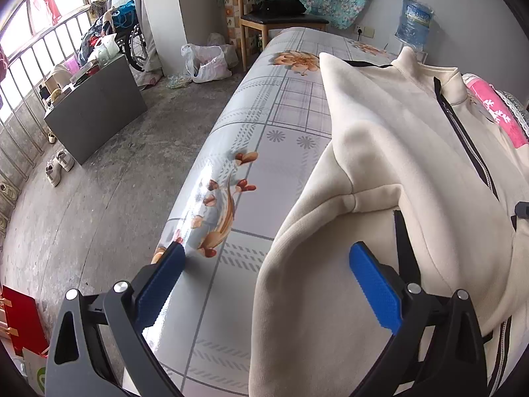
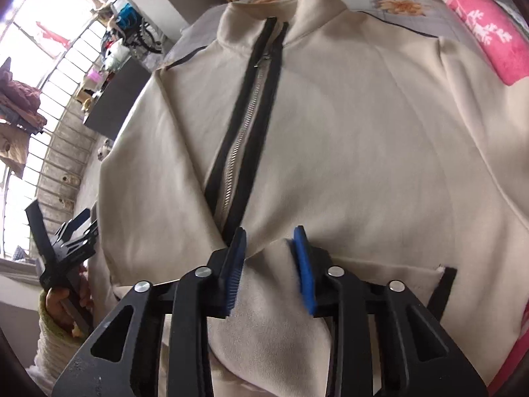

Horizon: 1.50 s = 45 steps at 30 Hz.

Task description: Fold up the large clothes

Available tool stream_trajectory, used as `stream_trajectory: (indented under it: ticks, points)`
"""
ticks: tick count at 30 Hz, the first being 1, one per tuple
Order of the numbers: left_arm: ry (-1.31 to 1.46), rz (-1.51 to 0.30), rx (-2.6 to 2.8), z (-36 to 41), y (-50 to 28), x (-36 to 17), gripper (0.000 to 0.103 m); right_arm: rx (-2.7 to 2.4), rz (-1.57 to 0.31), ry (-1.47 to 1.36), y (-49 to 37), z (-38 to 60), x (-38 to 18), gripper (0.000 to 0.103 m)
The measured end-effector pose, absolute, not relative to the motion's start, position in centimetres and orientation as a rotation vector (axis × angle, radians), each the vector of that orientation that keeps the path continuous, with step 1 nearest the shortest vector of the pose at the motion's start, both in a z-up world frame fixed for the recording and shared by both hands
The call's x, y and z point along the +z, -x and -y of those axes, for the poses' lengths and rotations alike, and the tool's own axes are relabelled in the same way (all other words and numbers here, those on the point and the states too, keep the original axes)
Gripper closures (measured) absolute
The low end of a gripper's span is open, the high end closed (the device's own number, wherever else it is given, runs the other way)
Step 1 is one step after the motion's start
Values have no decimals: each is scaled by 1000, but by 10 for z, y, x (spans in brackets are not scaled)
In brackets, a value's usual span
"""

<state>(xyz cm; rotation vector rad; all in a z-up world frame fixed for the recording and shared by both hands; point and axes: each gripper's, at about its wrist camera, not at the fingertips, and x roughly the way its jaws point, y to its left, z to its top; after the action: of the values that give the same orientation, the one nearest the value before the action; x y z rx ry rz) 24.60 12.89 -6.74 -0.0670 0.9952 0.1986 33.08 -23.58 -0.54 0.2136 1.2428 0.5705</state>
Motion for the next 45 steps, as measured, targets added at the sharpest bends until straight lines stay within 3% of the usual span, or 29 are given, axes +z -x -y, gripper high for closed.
stream_trajectory:
  ticks: [3,9,13,15,17,20,26,32,34,36,38,41,45]
  points:
    - [66,-993,199,-129,-246,-67,5,734,-1196,-246,-295,244,19,88]
    - [64,-991,197,-129,-245,-67,5,844,-1121,-110,-205,261,56,88]
    - [62,-988,196,-128,-246,-67,5,763,-1191,-98,-167,276,40,78]
    - [60,-986,193,-128,-246,-67,5,698,-1214,-173,-156,294,32,57]
    - [59,-986,192,-128,-245,-67,5,631,-1206,-299,-148,316,31,50]
    - [58,-985,185,-128,-246,-67,5,583,-1196,-556,-142,345,25,44]
    - [57,-984,184,-129,-245,-67,5,585,-1259,-1002,-138,361,-17,44]
    - [53,-981,178,-129,-245,-68,5,554,-1385,-1107,-152,334,-51,44]
    - [41,-983,163,-129,-246,-67,5,545,-1391,-1079,-159,326,-52,56]
    - [29,-997,131,-130,-247,-67,5,536,-1387,-1042,-162,323,-49,87]
    - [7,-987,91,-130,-244,-64,5,519,-1371,-994,-167,323,-40,99]
    - [-34,-918,47,-128,-233,-54,5,505,-1287,-899,-180,320,-8,100]
    - [-116,-889,41,-125,-232,-50,5,512,-1102,-699,-218,307,75,100]
